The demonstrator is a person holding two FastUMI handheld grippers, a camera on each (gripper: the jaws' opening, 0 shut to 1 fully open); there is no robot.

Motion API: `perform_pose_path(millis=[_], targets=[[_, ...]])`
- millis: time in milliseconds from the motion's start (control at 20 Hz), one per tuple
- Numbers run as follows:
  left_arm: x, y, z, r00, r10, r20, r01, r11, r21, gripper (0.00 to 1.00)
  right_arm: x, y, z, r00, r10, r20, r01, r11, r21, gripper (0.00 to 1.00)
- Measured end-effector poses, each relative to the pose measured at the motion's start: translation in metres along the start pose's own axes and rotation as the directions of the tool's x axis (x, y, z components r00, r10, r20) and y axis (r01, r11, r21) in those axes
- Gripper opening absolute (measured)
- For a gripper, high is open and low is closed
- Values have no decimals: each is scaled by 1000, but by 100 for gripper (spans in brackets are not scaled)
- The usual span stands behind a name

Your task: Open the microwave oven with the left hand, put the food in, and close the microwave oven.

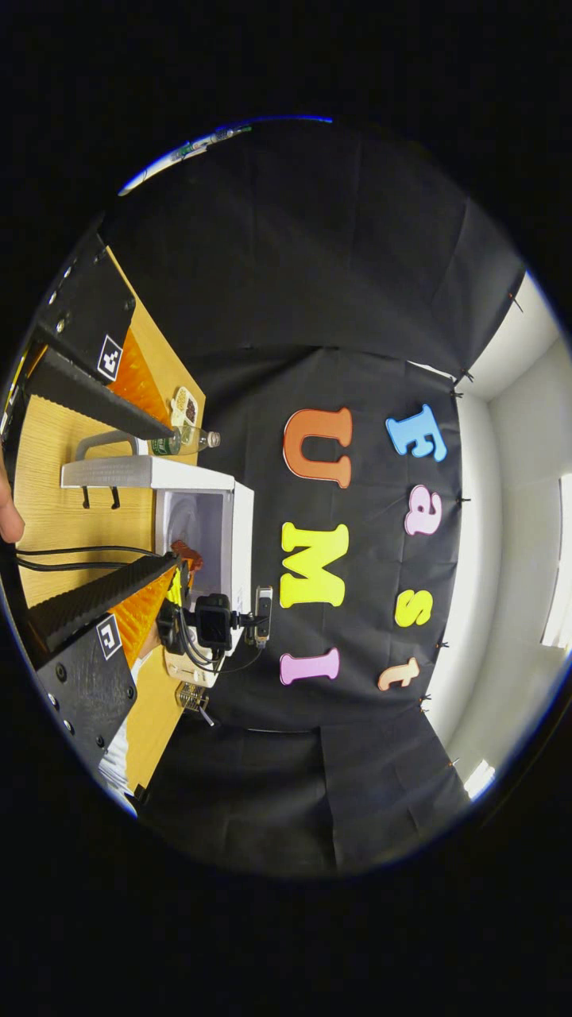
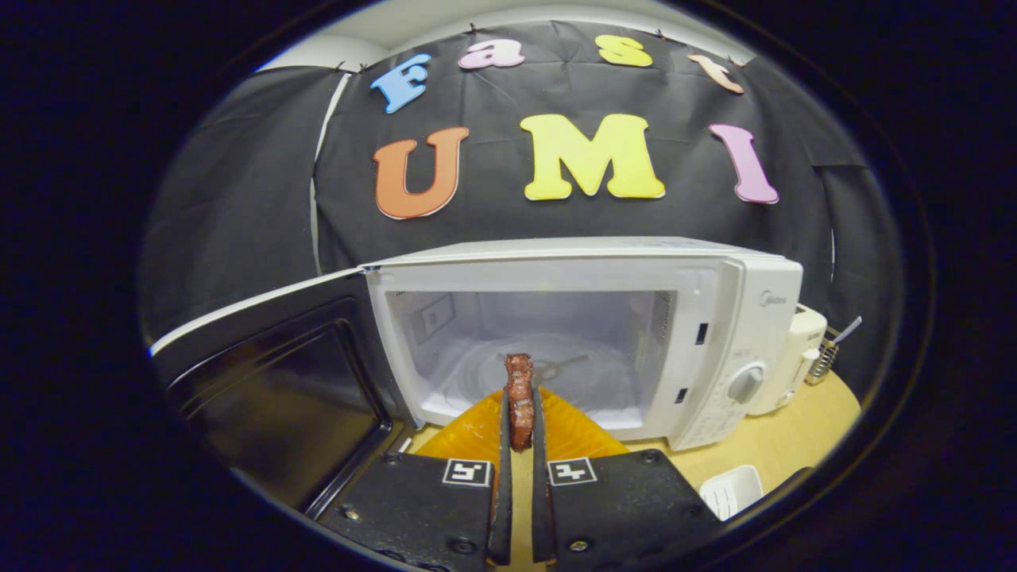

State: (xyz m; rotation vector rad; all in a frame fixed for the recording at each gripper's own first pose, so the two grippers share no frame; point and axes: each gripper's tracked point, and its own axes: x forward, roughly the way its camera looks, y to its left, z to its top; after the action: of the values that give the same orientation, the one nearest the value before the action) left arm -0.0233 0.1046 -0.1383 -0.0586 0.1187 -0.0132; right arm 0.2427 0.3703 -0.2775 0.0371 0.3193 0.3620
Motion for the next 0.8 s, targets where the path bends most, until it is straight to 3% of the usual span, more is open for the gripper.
perform_pose_path(millis=[100,250,350,450,550,650,750,800], targets=[[6,9,-6,1000,12,-14,-13,1000,-8,90,21,5,6,1000,-1,13,1,999,45,13],[13,28,-10,998,63,-30,-63,998,1,90,46,4,16,999,-15,38,5,967,253,13],[15,37,-10,996,91,-23,-91,996,20,91,58,-6,17,997,-62,46,37,908,418,13],[20,35,-10,996,81,-31,-80,997,19,90,69,-13,16,994,-99,46,56,825,562,13],[23,33,-12,996,73,-42,-72,997,21,90,82,-17,14,992,-120,39,68,769,636,13],[26,35,-14,997,69,-47,-68,997,26,91,99,-15,10,992,-123,20,81,758,647,13],[27,32,-16,996,62,-61,-61,998,28,90,112,-13,13,991,-130,22,87,773,628,15],[27,31,-19,996,59,-69,-57,998,30,90,117,-8,10,993,-118,26,78,790,609,37]])
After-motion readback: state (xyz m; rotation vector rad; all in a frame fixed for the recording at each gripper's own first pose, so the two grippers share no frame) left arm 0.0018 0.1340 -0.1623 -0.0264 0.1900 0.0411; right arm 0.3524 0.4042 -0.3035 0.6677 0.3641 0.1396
